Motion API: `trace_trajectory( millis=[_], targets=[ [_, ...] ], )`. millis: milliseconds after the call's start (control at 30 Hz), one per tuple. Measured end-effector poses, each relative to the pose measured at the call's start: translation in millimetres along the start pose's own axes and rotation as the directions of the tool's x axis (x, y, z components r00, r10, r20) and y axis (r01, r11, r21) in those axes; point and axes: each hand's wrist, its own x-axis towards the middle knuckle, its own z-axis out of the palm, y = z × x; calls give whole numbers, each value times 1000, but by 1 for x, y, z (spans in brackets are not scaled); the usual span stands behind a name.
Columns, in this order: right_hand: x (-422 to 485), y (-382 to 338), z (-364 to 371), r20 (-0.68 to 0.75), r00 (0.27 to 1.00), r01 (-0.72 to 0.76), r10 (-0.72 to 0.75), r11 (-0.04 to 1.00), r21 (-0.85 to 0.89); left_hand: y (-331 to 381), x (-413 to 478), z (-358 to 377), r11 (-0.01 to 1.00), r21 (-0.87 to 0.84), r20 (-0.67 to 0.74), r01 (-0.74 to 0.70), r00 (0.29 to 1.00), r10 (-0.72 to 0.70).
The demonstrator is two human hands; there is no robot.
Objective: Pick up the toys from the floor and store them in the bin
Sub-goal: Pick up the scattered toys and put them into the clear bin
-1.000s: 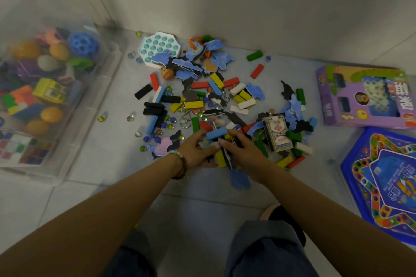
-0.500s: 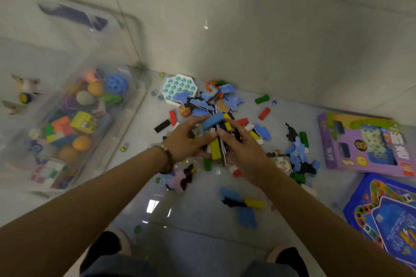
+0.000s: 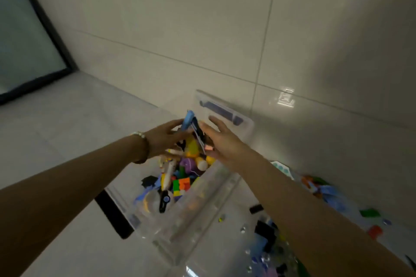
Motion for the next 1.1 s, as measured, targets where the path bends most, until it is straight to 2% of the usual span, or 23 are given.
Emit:
trace_trajectory(
  millis=[67,100,133,233,367,467,533,600,700,800,967,1100],
  targets=[
    [10,4,-2,-11,998,-68,67,989,-131,-24,10,-17,921,358,-69,154,988,-139],
    [12,6,-9,-28,997,-69,65,981,-181,-34,13,-21,866,471,-108,170,985,-134],
    [12,6,-17,-43,998,-54,46,977,-207,-41,16,-23,844,514,-130,152,987,-98],
    [3,6,-54,-115,992,15,-43,971,-238,-45,19,-11,873,487,-127,37,991,29],
    [-29,10,-118,-208,975,-2,-74,939,-344,-23,20,35,845,501,-58,-188,967,250],
    [-61,28,-159,-249,968,-86,-27,899,-430,-4,17,82,784,498,34,-371,912,410],
    [-86,52,-185,-302,953,-166,24,875,-455,0,13,122,749,490,122,-447,885,448],
    [-104,77,-205,-323,945,-215,58,852,-477,-5,10,153,733,470,151,-492,863,483],
    [-142,122,-234,-353,923,-307,153,844,-439,-33,9,211,768,438,246,-468,884,398],
    [-169,162,-254,-419,891,-353,177,850,-391,-79,11,252,806,494,317,-326,931,181],
    [-196,204,-281,-506,841,-394,193,859,-328,-147,18,274,823,559,214,-106,977,-20],
    [-208,230,-285,-508,844,-369,172,874,-317,-179,26,282,790,613,80,-9,996,-51]
  ],
)
